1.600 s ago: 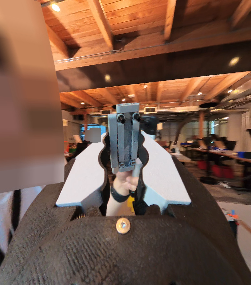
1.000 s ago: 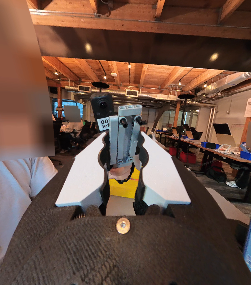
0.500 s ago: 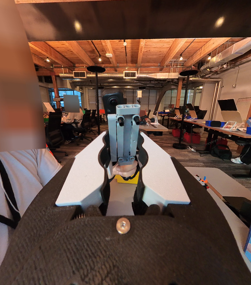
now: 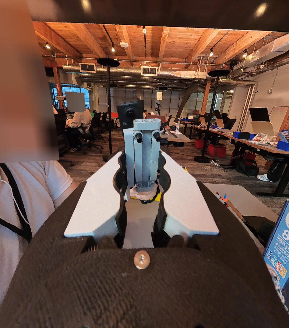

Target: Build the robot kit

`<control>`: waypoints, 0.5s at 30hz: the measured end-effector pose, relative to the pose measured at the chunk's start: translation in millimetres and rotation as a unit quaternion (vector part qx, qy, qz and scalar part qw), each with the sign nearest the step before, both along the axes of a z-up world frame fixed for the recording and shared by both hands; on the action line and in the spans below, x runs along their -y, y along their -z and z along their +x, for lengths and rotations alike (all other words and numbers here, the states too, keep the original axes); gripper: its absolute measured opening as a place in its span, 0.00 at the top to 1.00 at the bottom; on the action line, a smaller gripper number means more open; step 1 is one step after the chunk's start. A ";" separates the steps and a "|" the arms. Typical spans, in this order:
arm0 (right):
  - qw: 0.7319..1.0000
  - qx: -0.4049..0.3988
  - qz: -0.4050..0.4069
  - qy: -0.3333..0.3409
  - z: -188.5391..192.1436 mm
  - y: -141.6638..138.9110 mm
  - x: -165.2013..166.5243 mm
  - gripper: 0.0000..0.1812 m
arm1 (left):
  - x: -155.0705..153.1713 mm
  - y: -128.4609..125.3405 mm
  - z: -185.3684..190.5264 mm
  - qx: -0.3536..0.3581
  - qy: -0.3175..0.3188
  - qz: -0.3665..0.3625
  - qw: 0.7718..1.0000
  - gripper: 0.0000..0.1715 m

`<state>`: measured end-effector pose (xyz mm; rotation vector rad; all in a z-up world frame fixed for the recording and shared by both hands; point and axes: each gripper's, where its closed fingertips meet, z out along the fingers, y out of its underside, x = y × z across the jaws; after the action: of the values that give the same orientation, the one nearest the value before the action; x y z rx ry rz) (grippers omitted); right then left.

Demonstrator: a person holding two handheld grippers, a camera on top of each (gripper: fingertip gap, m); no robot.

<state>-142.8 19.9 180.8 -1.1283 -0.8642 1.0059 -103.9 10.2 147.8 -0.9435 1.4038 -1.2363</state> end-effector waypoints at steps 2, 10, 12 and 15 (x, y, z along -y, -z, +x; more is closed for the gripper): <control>1.000 0.001 -0.007 -0.001 2.1 1.8 -1.7 0.81 | -1.2 2.7 2.9 -0.009 -0.002 -0.006 1.000 0.73; 0.998 -0.029 -0.045 -0.020 5.8 9.3 -17.8 0.81 | -15.8 11.1 4.1 -0.041 -0.016 -0.044 0.998 0.75; 0.998 -0.029 -0.054 -0.028 4.7 14.1 -22.9 0.81 | -20.8 16.2 3.8 -0.052 -0.019 -0.045 0.997 0.74; 0.997 -0.048 -0.054 -0.036 0.5 15.2 -30.3 0.81 | -29.1 15.6 1.0 -0.047 -0.022 -0.042 0.998 0.74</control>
<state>-142.3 50.3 165.7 -1.1366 -0.7849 1.1696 -102.8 39.3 132.2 -1.0985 1.4053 -1.2396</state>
